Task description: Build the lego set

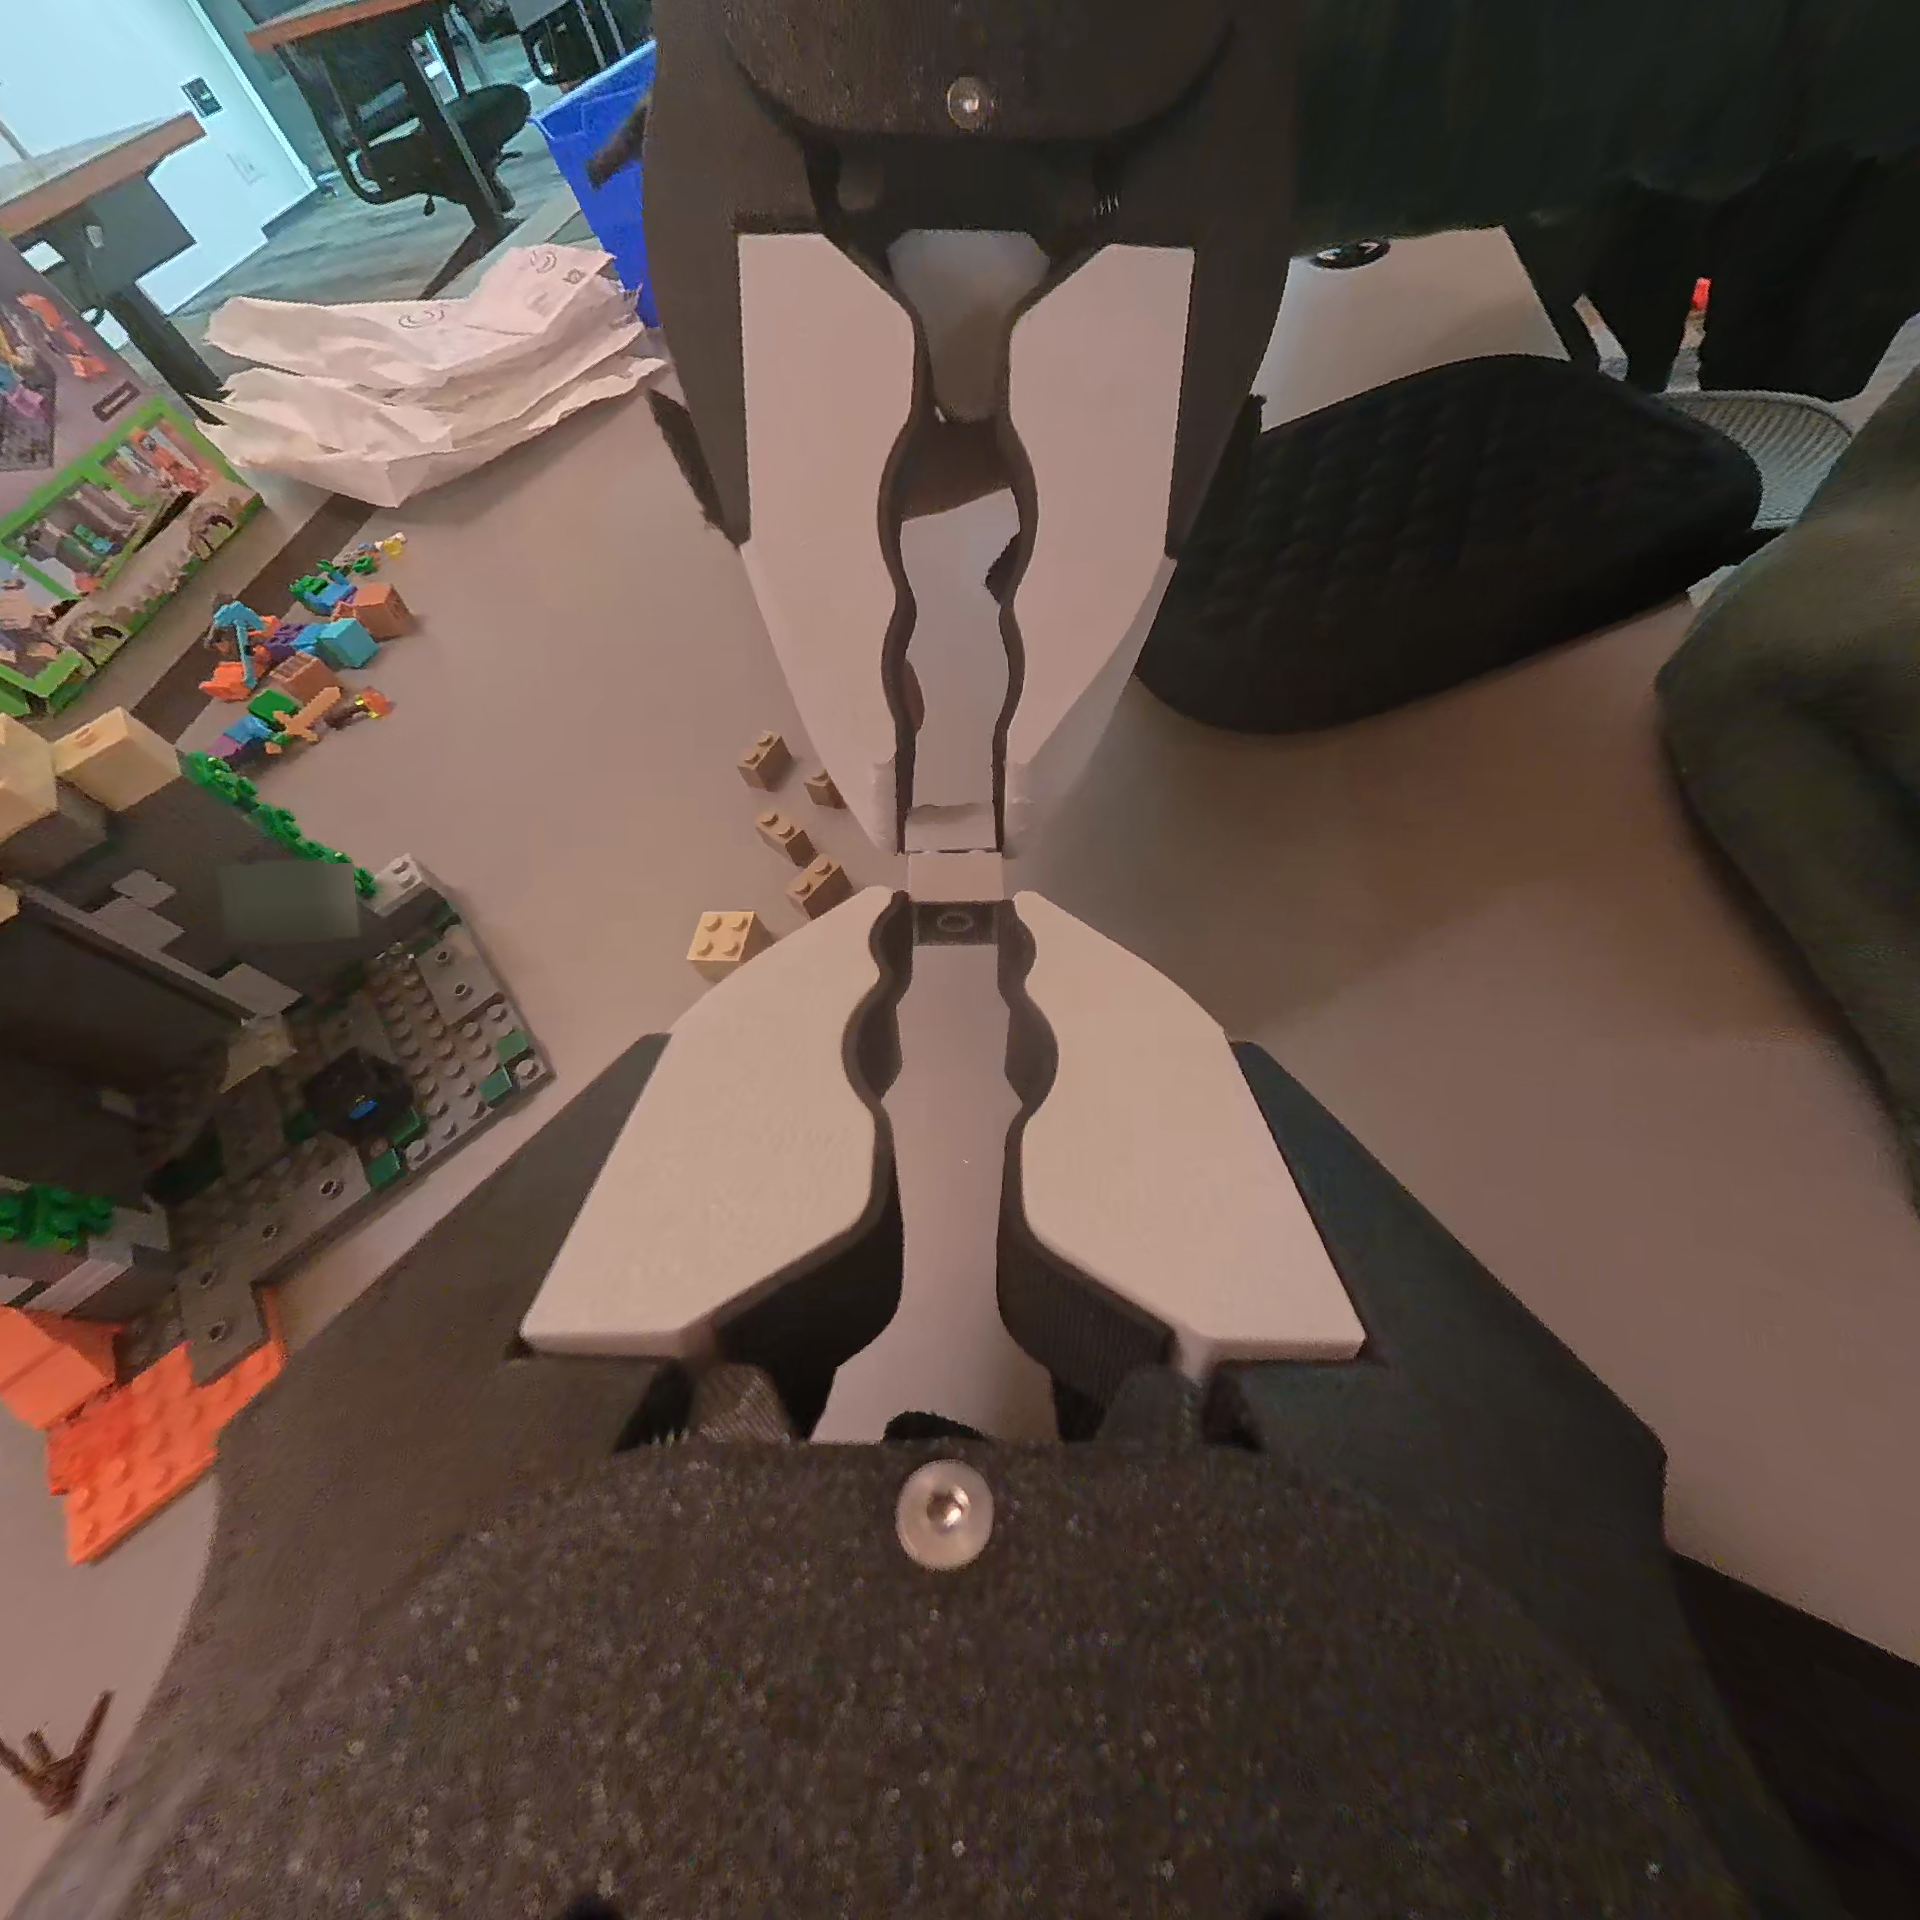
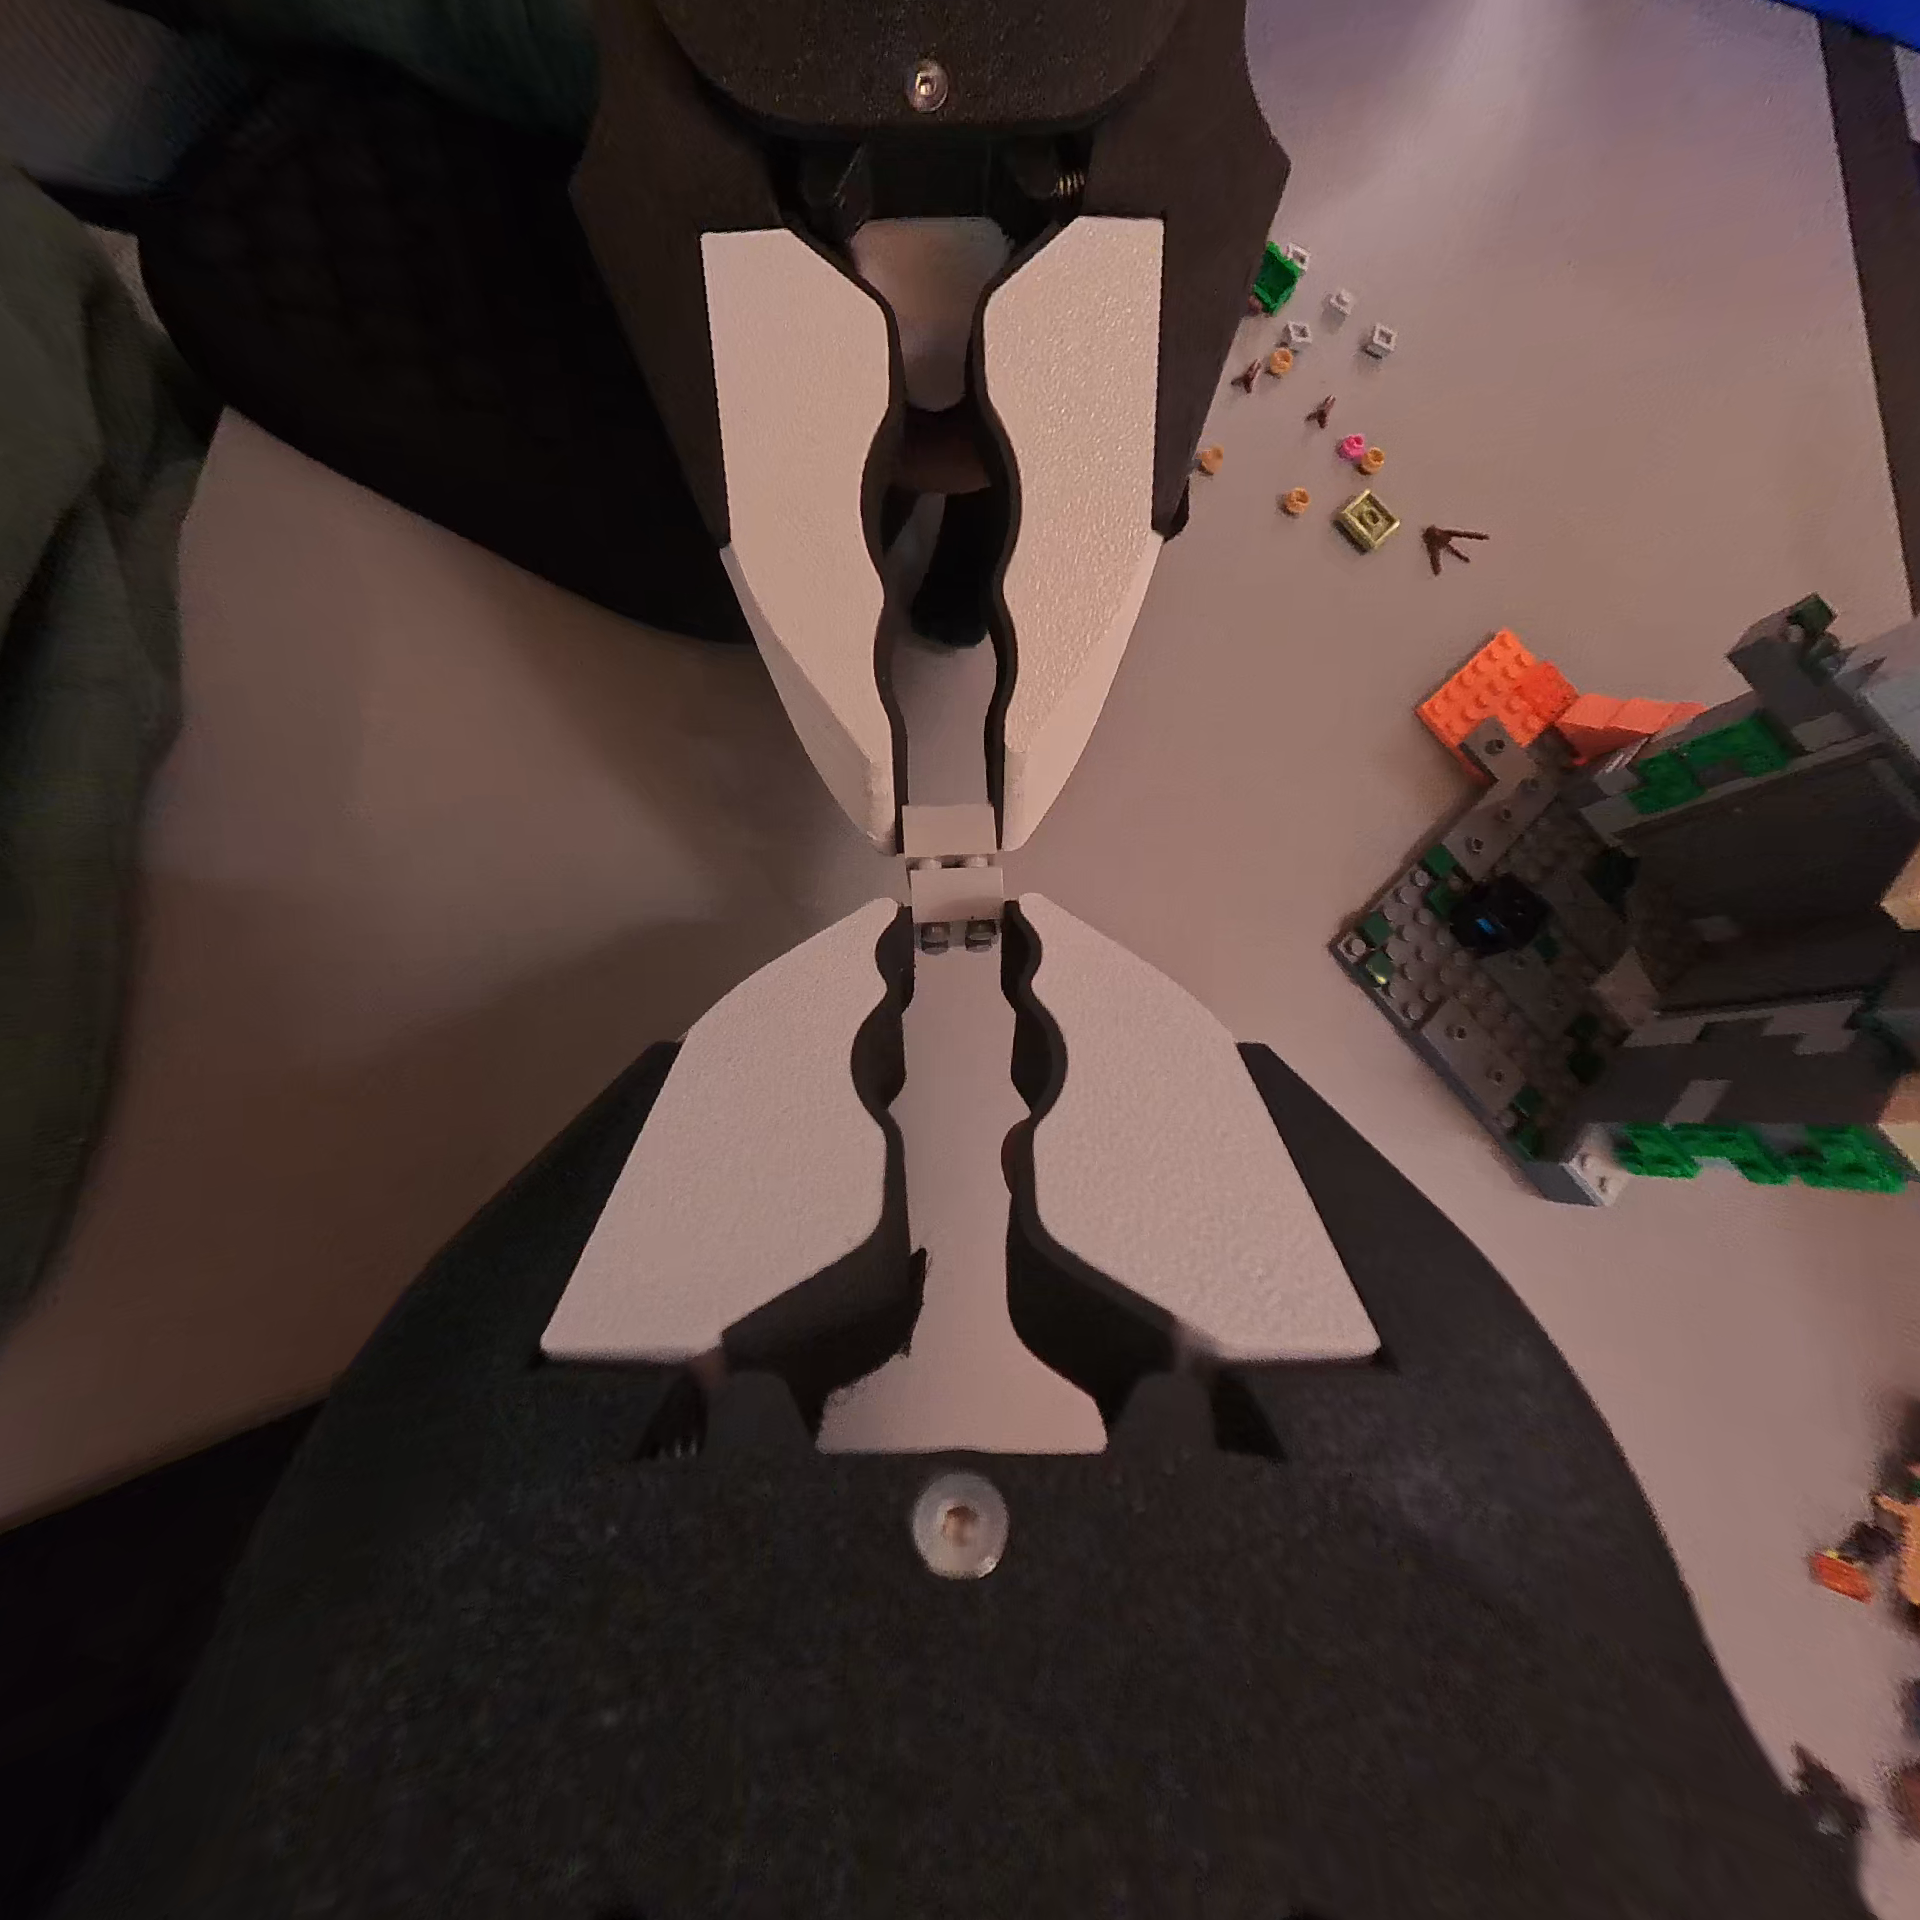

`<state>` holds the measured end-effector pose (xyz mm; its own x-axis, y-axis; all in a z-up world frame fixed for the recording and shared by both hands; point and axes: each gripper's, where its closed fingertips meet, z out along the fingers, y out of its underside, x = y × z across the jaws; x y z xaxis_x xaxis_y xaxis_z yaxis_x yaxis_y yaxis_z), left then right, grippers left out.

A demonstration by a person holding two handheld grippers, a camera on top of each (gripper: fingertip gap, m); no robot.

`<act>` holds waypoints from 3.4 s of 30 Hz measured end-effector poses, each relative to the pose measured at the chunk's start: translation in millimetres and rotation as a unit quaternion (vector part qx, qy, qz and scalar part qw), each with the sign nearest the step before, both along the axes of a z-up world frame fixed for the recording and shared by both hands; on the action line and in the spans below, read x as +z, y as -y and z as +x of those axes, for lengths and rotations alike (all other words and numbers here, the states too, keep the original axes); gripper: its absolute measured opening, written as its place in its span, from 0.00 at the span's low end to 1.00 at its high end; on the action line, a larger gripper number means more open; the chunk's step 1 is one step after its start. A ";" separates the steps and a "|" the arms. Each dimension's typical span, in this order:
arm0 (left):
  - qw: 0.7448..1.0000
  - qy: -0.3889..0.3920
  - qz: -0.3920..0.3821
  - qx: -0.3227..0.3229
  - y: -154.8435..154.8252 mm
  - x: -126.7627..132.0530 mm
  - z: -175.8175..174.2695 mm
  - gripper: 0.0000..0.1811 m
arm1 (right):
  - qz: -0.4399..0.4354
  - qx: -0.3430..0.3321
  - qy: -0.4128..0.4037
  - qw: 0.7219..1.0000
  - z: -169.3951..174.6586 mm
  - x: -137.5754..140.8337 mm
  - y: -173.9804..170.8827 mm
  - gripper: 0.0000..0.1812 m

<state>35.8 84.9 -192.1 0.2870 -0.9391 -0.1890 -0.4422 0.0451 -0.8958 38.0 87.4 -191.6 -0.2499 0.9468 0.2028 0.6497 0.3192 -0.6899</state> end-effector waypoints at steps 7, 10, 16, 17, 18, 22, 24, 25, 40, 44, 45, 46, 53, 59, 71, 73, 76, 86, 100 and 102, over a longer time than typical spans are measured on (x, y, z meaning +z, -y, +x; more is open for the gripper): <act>1.000 0.025 0.000 -0.007 1.8 7.9 -0.1 0.09 | 0.000 0.005 -0.061 0.998 -1.4 8.6 3.0 0.09; 1.000 0.028 -0.006 -0.008 1.7 9.5 1.0 0.09 | -0.001 0.006 -0.073 0.997 -0.2 12.2 3.9 0.09; 0.999 0.036 -0.011 -0.011 2.5 10.5 1.8 0.09 | 0.009 0.010 -0.076 0.997 0.2 13.2 5.1 0.09; 0.999 0.043 -0.013 -0.014 3.3 12.3 1.7 0.09 | 0.006 0.012 -0.083 0.996 -0.5 15.3 6.0 0.09; 0.998 0.053 -0.015 -0.017 4.0 14.7 1.2 0.09 | 0.002 0.013 -0.091 0.996 -1.3 17.4 6.9 0.09; 0.998 0.060 -0.011 -0.024 7.4 16.5 1.4 0.08 | -0.009 0.021 -0.104 0.994 -3.5 20.2 11.4 0.09; 0.996 0.086 -0.016 -0.029 9.3 24.4 1.1 0.08 | -0.033 0.022 -0.134 0.990 -5.1 29.4 14.0 0.09; 0.995 0.091 -0.015 -0.031 10.0 26.2 1.4 0.08 | -0.032 0.024 -0.138 0.990 -5.6 31.0 15.2 0.09; 0.994 0.105 0.007 -0.031 7.3 35.9 8.3 0.00 | -0.002 0.004 -0.195 0.981 8.3 86.8 7.0 0.00; 0.996 0.088 -0.001 -0.021 5.4 26.7 6.7 0.00 | -0.020 -0.021 -0.197 0.980 11.9 70.5 -5.2 0.00; 0.996 0.085 -0.003 -0.019 4.5 25.2 6.3 0.00 | -0.023 -0.027 -0.194 0.980 12.7 66.3 -8.2 0.00; 0.996 0.084 -0.003 -0.015 2.8 25.0 5.5 0.00 | -0.024 -0.033 -0.191 0.981 13.2 62.4 -11.0 0.00; 0.995 0.049 0.003 0.087 -33.3 19.0 -20.6 0.00 | -0.038 -0.086 -0.196 0.976 12.1 48.7 -31.1 0.00; 0.974 -0.053 -0.068 0.210 -82.3 -18.4 -60.9 0.40 | -0.055 -0.128 -0.202 0.969 7.6 41.3 -42.2 0.20; 0.962 -0.150 -0.112 0.199 -95.2 -57.6 -61.7 0.09 | -0.060 -0.145 -0.207 0.966 13.0 24.0 -44.2 0.17; 0.964 -0.149 -0.105 0.196 -93.0 -54.0 -58.1 0.09 | -0.058 -0.150 -0.210 0.964 13.0 24.3 -46.3 0.16; 0.969 -0.126 -0.066 0.203 -92.2 -39.2 -50.5 0.09 | -0.043 -0.161 -0.216 0.962 11.3 25.0 -49.7 0.15; 0.968 0.108 -0.143 0.175 -67.5 39.7 -3.1 0.09 | 0.197 -0.213 -0.244 0.925 -6.7 46.5 -58.4 0.21; 0.918 0.267 -0.272 0.114 -45.0 81.6 24.4 0.09 | 0.365 -0.206 -0.291 0.860 0.0 88.1 -51.3 0.15; 0.919 0.271 -0.266 0.108 -42.6 84.9 26.2 0.09 | 0.358 -0.200 -0.302 0.861 2.1 91.6 -48.3 0.14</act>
<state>62.0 127.5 -107.2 0.3938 -0.7673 0.5062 0.1280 -0.4996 -0.8568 40.0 135.7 -100.0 0.4221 0.5119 0.7482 0.3987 0.6364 -0.6603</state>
